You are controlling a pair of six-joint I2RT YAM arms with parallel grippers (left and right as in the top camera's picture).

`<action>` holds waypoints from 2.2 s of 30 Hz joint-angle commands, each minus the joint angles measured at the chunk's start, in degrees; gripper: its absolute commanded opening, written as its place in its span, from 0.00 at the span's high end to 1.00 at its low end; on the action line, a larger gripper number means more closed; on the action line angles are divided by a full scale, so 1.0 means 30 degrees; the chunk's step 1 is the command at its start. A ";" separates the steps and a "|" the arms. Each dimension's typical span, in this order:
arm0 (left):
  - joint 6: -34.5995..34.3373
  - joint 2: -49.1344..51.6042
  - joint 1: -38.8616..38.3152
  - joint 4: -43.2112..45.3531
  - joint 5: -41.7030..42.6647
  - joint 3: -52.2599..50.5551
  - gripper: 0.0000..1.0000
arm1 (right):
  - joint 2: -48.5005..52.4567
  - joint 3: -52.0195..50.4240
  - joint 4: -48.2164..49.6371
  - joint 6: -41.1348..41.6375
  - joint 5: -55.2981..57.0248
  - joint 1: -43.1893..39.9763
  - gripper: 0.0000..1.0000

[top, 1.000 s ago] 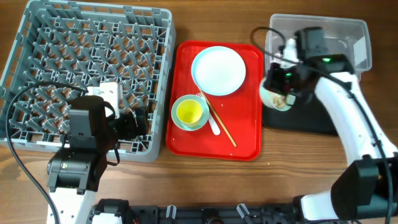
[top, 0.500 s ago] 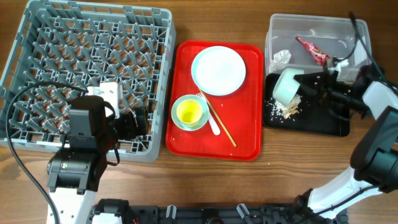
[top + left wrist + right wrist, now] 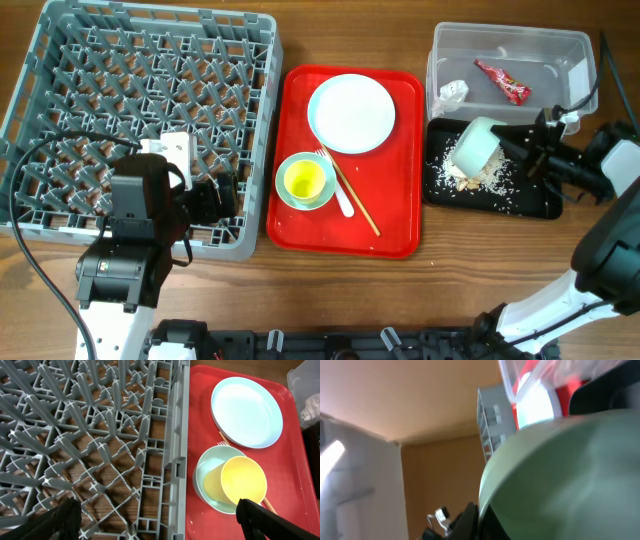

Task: Sort waste into correct bins and load items into the dishwasher rack
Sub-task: 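Tip the green bowl over the black tray to dump the rice, then place the green bowl on the plate and grasp the yellow cup, then hand the yellow cup from the right gripper to the left gripper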

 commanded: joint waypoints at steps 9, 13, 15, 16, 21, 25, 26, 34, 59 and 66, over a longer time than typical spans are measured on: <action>0.0029 0.0051 0.0102 0.0044 0.0029 0.0335 0.00 | -0.6535 0.3439 0.0984 -0.0605 1.1475 0.7016 0.96; 0.0029 0.0051 0.0102 0.0044 0.0029 0.0335 0.00 | -0.6470 0.3395 0.5122 0.0583 1.8965 1.3121 0.95; 0.0029 0.0051 0.0102 0.0036 0.0029 0.0335 0.00 | -0.5464 0.3395 0.7176 0.0583 2.2564 1.6196 0.96; 0.0029 0.0051 0.0102 0.0044 0.0029 0.0335 0.00 | -0.4561 0.3395 0.8065 0.0583 2.3649 1.7617 0.96; 0.0029 0.0051 0.0102 0.0036 0.0029 0.0335 0.00 | -0.0087 0.3388 1.0579 0.2178 2.4123 1.9664 0.96; 0.0029 0.0051 0.0102 -0.0022 0.0029 0.0335 0.00 | 0.0430 0.3439 1.0615 0.2586 2.2942 1.9679 0.83; 0.0029 0.0051 0.0102 -0.0029 0.0029 0.0335 0.00 | 0.0007 0.3446 1.0418 0.2594 2.2287 1.9679 0.79; 0.0029 0.0051 0.0102 -0.0029 0.0022 0.0335 0.00 | -0.4284 0.3752 0.5559 0.4022 2.0152 2.0006 0.62; -0.1144 0.3395 0.0102 0.8852 1.4251 0.0335 0.00 | -0.5428 0.5180 0.4823 0.7264 0.9231 1.7653 0.96; -0.1486 0.4430 0.0102 1.4345 2.1478 0.0335 0.00 | -0.5428 0.5166 0.6499 0.6965 0.1457 1.7660 0.96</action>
